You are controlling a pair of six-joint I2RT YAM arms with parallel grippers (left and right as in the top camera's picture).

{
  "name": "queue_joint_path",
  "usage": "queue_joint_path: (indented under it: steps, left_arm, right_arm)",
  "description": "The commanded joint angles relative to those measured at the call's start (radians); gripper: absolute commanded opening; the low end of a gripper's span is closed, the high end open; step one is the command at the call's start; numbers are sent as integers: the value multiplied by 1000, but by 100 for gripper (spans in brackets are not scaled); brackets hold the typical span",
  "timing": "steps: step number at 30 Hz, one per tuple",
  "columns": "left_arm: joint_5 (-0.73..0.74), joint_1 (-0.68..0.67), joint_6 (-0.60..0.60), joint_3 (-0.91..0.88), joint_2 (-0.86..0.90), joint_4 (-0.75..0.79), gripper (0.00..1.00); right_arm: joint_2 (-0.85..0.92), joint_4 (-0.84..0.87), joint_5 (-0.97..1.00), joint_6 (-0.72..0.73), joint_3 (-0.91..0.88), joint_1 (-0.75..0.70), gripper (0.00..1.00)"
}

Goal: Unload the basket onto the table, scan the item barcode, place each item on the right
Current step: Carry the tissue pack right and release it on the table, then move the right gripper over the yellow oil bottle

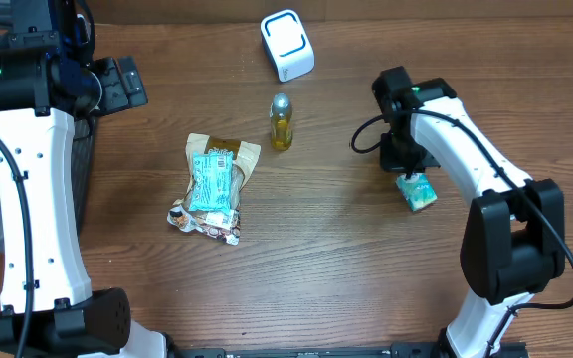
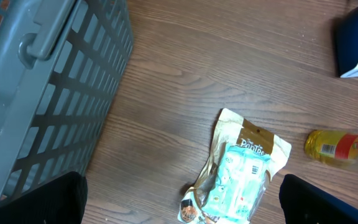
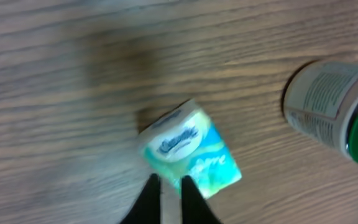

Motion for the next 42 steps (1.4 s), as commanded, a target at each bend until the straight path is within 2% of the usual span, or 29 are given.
queue_joint_path:
  steps: [1, 7, 12, 13, 14, 15, 20, 23, 27, 28, 30, 40, 42]
  left_arm:
    - [-5, -7, 5, 2, 8, 3, 100]
    - [-5, -7, 5, 2, 8, 3, 99]
    - [-5, -7, 5, 2, 8, 3, 100]
    - [-5, -7, 5, 2, 8, 3, 100]
    - [-5, -7, 5, 2, 8, 3, 100]
    - [-5, -7, 5, 2, 8, 3, 100]
    - [-5, -7, 5, 2, 8, 3, 100]
    - [-5, -6, 5, 2, 8, 3, 100]
    - [-5, -7, 5, 2, 8, 3, 100]
    - [-5, -7, 5, 2, 8, 3, 100]
    - [-5, -7, 5, 2, 8, 3, 100]
    - [-5, -7, 5, 2, 9, 3, 100]
    - [-5, -6, 5, 2, 9, 3, 100]
  right_arm:
    - [-6, 40, -4, 25, -11, -37, 32]
    - [-6, 53, -271, 11, -15, -42, 40]
    - [-6, 68, -402, -14, -16, -31, 46]
    - [-6, 96, -430, -14, -16, -28, 47]
    - [-6, 132, -452, -13, -16, -24, 54]
    - [-6, 164, -469, -13, -16, -20, 56]
    - [-6, 302, -540, 23, 26, 14, 59]
    - [-6, 278, -540, 52, 142, 37, 60]
    - [-6, 222, -510, 70, 308, 75, 69]
    - [-6, 219, -494, 81, 339, 85, 75]
    - [-6, 229, -448, 110, 393, 114, 100]
    - [19, 417, -103, 156, 414, 294, 100]
    - [30, 428, -82, 156, 413, 313, 100]
